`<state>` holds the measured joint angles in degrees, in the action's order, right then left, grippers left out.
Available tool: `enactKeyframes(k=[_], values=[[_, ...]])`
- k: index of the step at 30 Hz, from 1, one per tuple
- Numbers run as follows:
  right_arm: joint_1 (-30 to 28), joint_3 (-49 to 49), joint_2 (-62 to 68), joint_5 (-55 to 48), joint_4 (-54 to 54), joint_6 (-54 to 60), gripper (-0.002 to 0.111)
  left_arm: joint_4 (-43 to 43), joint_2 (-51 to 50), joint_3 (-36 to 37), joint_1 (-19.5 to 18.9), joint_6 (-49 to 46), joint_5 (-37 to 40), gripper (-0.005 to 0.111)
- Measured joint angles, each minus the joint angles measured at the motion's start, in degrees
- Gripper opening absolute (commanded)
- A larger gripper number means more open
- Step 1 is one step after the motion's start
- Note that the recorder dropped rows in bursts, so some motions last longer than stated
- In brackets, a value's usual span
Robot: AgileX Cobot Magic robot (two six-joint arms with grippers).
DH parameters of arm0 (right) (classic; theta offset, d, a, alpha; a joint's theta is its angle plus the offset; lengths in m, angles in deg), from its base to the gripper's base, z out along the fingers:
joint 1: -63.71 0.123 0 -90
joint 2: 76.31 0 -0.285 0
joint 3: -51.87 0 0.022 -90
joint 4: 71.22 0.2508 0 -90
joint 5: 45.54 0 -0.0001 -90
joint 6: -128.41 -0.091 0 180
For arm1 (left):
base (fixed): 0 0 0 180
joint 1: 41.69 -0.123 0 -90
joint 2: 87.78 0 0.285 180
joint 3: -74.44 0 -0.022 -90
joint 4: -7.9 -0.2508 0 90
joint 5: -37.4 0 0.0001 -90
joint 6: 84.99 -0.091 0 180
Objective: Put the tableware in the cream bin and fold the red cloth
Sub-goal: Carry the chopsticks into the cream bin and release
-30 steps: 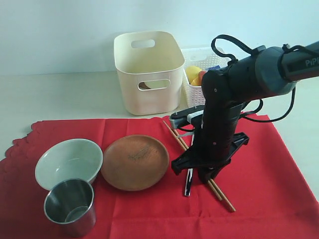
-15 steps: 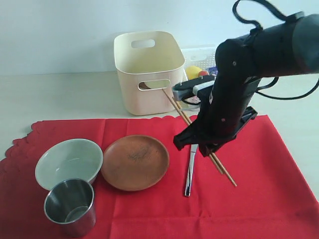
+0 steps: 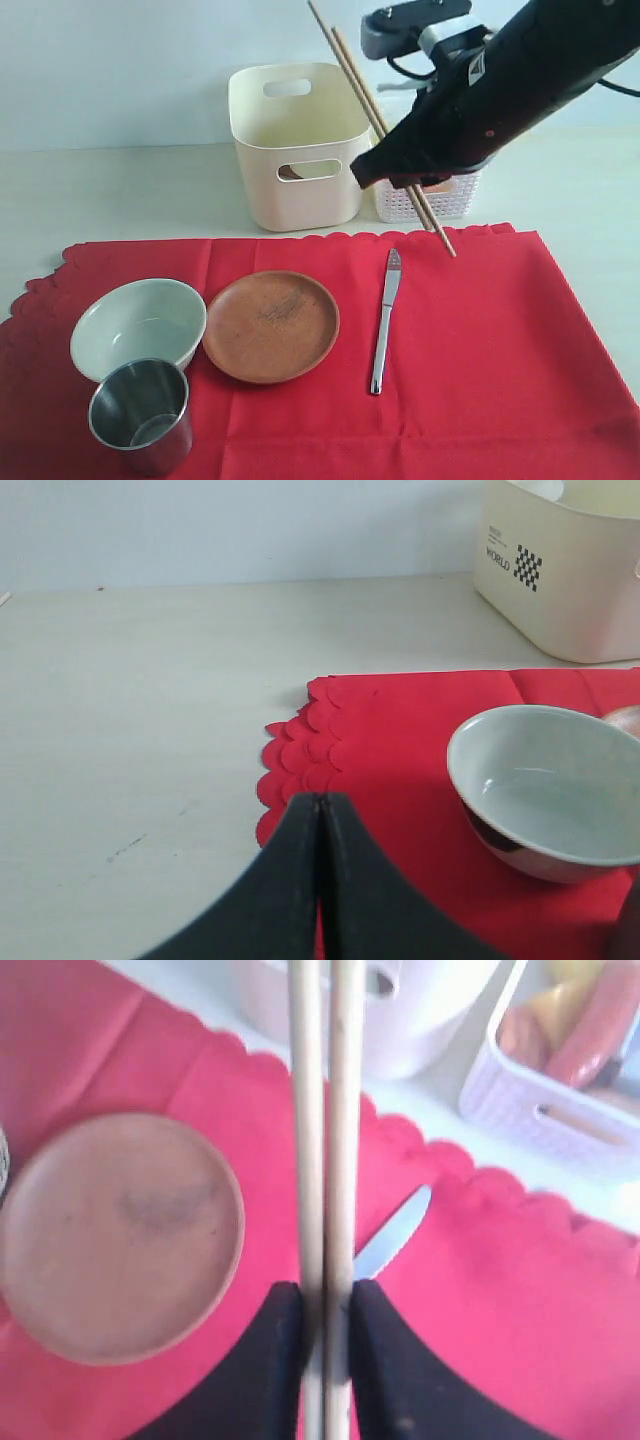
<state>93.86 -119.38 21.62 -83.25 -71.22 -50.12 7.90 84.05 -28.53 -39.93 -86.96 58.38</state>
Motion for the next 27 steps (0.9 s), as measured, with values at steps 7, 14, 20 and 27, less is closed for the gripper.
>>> enactKeyframes(k=[7, 14, 20, 27], values=[[-4.6, -3.3, 0.7, 13.1, 1.0, 4.4, 0.0, 0.0, 0.0, 0.0, 0.0, 0.0, 0.0, 0.0], [-7.2, -13.5, 11.6, 28.5, 3.9, 11.4, 0.0, 0.0, 0.0, 0.0, 0.0, 0.0, 0.0, 0.0], [-8.4, -27.6, 26.1, 31.8, 4.1, 14.7, 0.0, 0.0, 0.0, 0.0, 0.0, 0.0, 0.0, 0.0], [-9.0, -36.3, 35.1, 30.9, 6.0, 17.8, 0.0, 0.0, 0.0, 0.0, 0.0, 0.0, 0.0, 0.0]])
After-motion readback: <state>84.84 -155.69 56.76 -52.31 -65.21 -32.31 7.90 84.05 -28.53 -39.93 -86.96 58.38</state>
